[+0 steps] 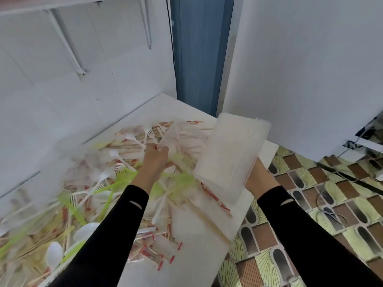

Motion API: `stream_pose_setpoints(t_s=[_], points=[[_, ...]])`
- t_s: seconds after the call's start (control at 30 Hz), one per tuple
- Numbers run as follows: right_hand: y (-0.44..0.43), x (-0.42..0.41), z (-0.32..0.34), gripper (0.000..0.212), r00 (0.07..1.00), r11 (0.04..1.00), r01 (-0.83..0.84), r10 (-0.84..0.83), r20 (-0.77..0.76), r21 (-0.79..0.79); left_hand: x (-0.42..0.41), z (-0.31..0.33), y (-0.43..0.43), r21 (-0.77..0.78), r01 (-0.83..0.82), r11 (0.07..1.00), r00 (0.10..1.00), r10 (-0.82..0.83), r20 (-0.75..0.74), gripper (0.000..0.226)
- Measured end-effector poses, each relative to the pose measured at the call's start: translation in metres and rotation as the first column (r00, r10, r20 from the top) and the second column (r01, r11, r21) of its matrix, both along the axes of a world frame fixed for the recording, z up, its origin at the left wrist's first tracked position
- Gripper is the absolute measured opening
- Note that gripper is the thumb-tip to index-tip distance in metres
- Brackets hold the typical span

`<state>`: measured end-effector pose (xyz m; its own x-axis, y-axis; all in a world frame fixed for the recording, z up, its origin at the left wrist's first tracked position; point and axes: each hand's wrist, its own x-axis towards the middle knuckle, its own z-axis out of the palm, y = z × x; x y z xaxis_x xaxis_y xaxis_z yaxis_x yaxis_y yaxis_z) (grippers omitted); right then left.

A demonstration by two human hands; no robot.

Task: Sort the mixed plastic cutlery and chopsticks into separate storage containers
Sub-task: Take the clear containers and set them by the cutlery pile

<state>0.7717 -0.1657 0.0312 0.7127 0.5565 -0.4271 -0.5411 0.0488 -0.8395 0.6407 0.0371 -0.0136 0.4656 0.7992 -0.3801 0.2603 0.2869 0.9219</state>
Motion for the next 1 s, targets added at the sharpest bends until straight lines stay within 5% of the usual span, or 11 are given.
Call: stream_pose_setpoints(t_s=[0.1, 0.2, 0.3, 0.4, 0.6, 0.7, 0.8, 0.9, 1.0], points=[[0.022, 0.008, 0.007, 0.021, 0.96, 0.987, -0.054, 0.093, 0.264, -0.152, -0.014, 0.031, 0.0, 0.114, -0.037, 0.993, 0.999, 0.035, 0.018, 0.017], [0.045, -0.002, 0.019, 0.014, 0.918, 0.98, -0.126, 0.175, 0.357, -0.155, -0.03, 0.062, -0.002, 0.238, -0.03, 0.971, 0.999, 0.023, 0.032, 0.023], [0.067, -0.015, 0.017, 0.032, 0.896, 0.965, -0.209, 0.254, 0.364, -0.158, -0.047, 0.081, -0.005, 0.395, -0.041, 0.918, 0.998, 0.021, 0.053, 0.028], [0.084, -0.029, 0.013, 0.014, 0.869, 0.939, -0.324, 0.345, 0.354, -0.12, -0.066, 0.095, -0.009, 0.507, -0.123, 0.853, 0.991, 0.08, 0.105, 0.041], [0.119, -0.048, -0.003, 0.028, 0.876, 0.914, -0.404, 0.396, 0.275, -0.03, -0.1, 0.098, 0.006, 0.414, -0.262, 0.872, 0.954, 0.17, 0.245, 0.033], [0.138, -0.051, -0.017, 0.035, 0.89, 0.907, -0.422, 0.414, 0.194, 0.003, -0.133, 0.061, 0.046, 0.499, -0.375, 0.781, 0.915, 0.397, 0.066, 0.029], [0.153, -0.048, -0.028, 0.032, 0.895, 0.898, -0.438, 0.432, 0.112, 0.034, -0.167, 0.026, 0.079, 0.623, -0.387, 0.679, 0.785, 0.597, -0.164, 0.052], [0.166, -0.035, -0.034, 0.006, 0.863, 0.856, -0.506, 0.504, 0.046, 0.103, -0.19, 0.004, 0.101, 0.572, -0.222, 0.79, 0.685, 0.544, -0.485, 0.094], [0.178, -0.02, -0.032, 0.01, 0.809, 0.798, -0.577, 0.587, -0.009, 0.175, -0.185, -0.001, 0.112, 0.397, -0.264, 0.879, 0.722, 0.453, -0.523, 0.1]])
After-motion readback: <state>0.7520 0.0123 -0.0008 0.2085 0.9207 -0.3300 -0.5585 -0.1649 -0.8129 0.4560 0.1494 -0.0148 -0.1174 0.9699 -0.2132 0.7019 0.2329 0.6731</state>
